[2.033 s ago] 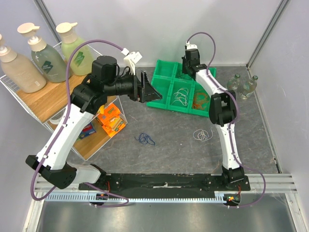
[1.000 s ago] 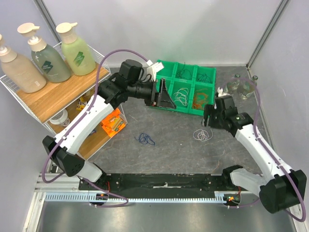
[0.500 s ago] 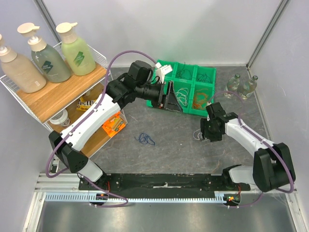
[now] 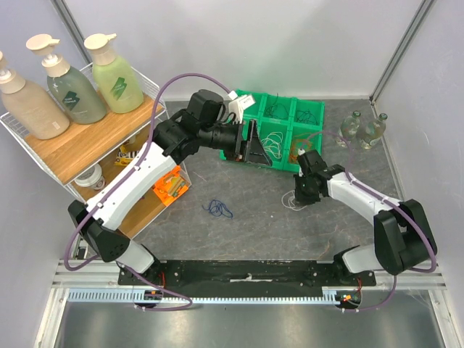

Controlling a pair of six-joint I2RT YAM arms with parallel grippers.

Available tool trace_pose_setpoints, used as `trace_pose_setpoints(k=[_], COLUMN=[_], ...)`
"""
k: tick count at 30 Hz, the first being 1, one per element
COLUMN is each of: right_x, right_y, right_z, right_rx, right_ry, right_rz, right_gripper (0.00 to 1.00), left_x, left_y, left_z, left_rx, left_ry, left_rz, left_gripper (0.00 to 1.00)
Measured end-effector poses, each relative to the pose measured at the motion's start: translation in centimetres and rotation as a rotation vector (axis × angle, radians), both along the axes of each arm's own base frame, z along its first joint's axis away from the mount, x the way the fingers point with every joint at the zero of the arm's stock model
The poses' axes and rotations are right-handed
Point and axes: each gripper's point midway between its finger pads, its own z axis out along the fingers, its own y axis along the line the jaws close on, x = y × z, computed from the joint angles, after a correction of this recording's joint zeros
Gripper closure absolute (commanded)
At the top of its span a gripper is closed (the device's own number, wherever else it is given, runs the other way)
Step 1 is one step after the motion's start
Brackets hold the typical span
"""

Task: Untangle the cables

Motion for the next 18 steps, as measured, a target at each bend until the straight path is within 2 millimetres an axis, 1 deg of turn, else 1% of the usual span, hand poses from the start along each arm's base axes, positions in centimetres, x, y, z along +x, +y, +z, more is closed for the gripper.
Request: trace_pose_setpoints(k=[2,6,7,8,11,13,15,16,18], right_x=[1.0,4.4,5.6,6.4,10.0,12.3,14.5,15.6,17.8], right_y=[1.2,3.5,4.1,4.5,6.0,6.7,7.2,7.4,7.9], right_z=[1.3,5.4,7.0,8.2,12.9,15.2,16.7,17.0,16.8], right_rx=[0.027,0.113,0.139,0.157,0.210,0.228,0.230,0.225,0.210], right_ry=[-0.035,-0.142,-0.181,-0.211,-0.328,-0.393,-0.439,-0.455,-0.465], right_rz=[0.012,0.001,-0.005,-0.007,-0.023,-0.035,-0.050,-0.057,-0.073], right_gripper=[1.00,1.00,1.00,1.00,1.00,1.00,1.00,1.00,1.00], left_x=[-0.2,-0.5,-0.7,-0.8,-1.3,-1.5,-1.5,-1.5,-1.5], left_y=[0.3,0.8,1.0,1.1,1.7,2.1,2.5,2.7,3.1], left_z=[0.3,1.0,1.1,1.1,0.9,0.4,-0.3,-0.7,-1.6], left_rx=[-0.001,-0.006,-0.008,-0.009,-0.001,0.017,0.040,0.053,0.086], left_ry=[-0.006,-0.024,-0.027,-0.029,-0.029,-0.023,-0.016,-0.013,-0.001], left_rz=[0.005,0.018,0.019,0.020,0.029,0.042,0.056,0.062,0.077], left_gripper=[0.28,0.28,0.28,0.28,0.28,0.28,0.28,0.28,0.28])
